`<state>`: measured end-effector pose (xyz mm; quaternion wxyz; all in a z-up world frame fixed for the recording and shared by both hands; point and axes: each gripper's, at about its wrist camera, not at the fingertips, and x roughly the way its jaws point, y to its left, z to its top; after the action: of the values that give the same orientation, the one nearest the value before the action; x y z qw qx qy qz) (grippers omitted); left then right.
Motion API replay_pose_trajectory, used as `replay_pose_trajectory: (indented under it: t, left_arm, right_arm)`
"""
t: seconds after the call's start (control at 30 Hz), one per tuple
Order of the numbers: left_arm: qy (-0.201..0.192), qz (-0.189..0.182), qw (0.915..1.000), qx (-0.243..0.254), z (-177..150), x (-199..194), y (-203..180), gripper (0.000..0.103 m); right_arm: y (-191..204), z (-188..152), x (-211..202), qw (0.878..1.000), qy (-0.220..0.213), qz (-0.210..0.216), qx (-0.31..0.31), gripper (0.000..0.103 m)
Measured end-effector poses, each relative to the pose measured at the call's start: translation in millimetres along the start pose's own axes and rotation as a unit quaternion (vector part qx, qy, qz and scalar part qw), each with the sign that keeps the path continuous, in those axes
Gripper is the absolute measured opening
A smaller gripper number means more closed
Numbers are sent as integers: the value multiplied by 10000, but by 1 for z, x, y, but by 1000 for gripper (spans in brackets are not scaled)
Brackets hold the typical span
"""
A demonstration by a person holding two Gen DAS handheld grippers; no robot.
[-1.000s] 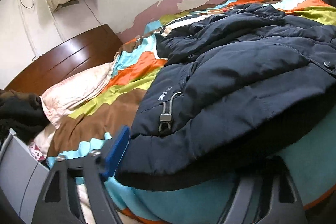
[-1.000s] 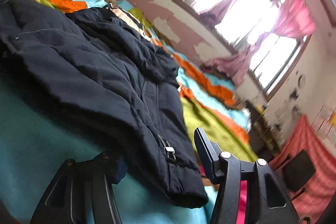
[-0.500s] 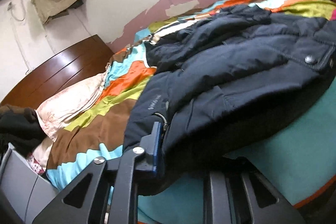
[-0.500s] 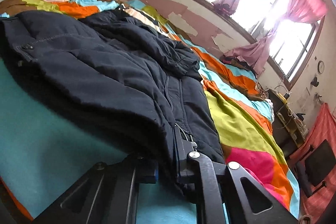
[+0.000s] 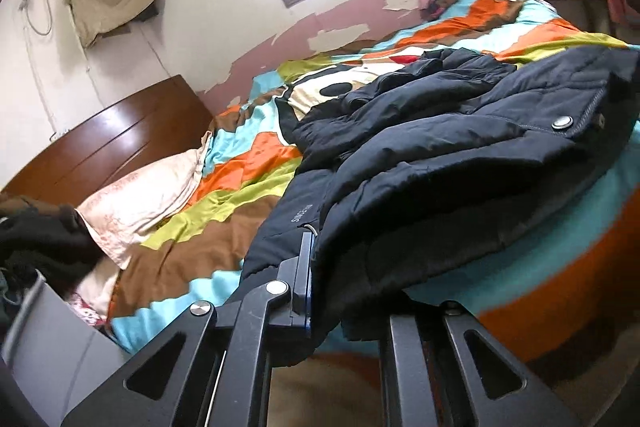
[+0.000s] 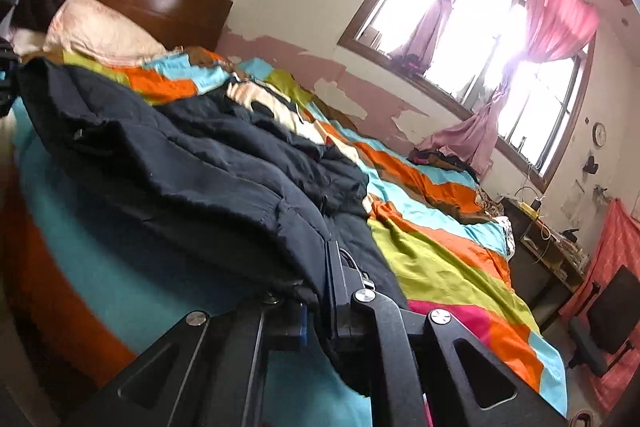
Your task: Fold large clothes
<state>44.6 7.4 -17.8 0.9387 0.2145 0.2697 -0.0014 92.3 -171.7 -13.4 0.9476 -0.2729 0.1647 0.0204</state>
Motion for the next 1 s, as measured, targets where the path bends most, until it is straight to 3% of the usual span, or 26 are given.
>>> replay_pose_trajectory:
  t: [0.23, 0.37, 0.53, 0.7, 0.87, 1.0]
  left_arm:
    - [10, -139, 9998, -170, -12, -62, 19, 8]
    - [-20, -168, 9997, -156, -12, -71, 15, 8]
    - [-380, -44, 9992, -71, 8, -63, 23, 8]
    - [-740, -31, 9972, 40, 51, -45, 46, 8]
    - [-975, 39, 9949, 243, 96, -13, 63, 5]
    - [-1001, 236, 9932, 539, 125, 31, 64, 5]
  right_arm:
    - [3, 7, -79, 9989, 20, 435, -175, 6]
    - [2, 9, -90, 9985, 33, 490, -223, 6]
    - [-8, 24, -74, 9986, -276, 425, -146, 6]
    - [-24, 61, -53, 9963, -839, 153, 140, 6]
    - [-47, 97, -15, 9938, -1087, -26, 228, 6]
    - [-77, 117, 30, 9916, -984, 348, 762, 6]
